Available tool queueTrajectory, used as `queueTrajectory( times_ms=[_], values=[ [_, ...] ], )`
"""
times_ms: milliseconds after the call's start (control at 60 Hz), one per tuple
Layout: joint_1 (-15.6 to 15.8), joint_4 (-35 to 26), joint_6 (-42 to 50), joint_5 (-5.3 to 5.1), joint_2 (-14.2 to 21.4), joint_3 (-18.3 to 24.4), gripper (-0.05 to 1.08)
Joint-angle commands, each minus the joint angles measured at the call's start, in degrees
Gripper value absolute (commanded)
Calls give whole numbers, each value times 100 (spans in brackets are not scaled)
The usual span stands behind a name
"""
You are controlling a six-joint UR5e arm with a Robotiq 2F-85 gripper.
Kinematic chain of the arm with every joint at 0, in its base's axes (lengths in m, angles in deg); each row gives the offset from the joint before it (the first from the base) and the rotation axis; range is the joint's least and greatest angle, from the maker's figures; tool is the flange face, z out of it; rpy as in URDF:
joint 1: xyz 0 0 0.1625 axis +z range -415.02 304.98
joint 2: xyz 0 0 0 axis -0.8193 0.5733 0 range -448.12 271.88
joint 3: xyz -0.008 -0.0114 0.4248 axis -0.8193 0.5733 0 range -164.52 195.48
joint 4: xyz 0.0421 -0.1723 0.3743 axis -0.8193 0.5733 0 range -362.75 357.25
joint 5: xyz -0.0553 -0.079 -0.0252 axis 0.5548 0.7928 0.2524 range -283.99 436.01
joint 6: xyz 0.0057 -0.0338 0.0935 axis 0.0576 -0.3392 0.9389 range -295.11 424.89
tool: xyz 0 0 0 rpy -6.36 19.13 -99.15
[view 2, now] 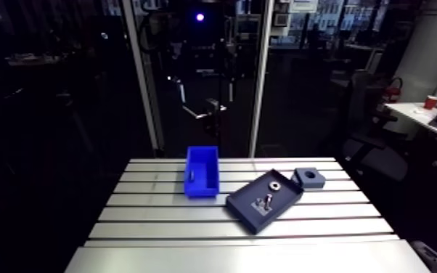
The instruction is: Pick up the bearing and press it into the housing until flush.
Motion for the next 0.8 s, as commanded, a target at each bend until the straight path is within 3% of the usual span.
queueTrajectory(
  times_ms=[17, 517, 800],
  values=[
    [211, -520, -378, 273, -492, 863, 1],
    [203, -492, -396, 299, -526, 879, 1],
    [-69, -450, -568, 292, -649, 796, 1]
  ],
)
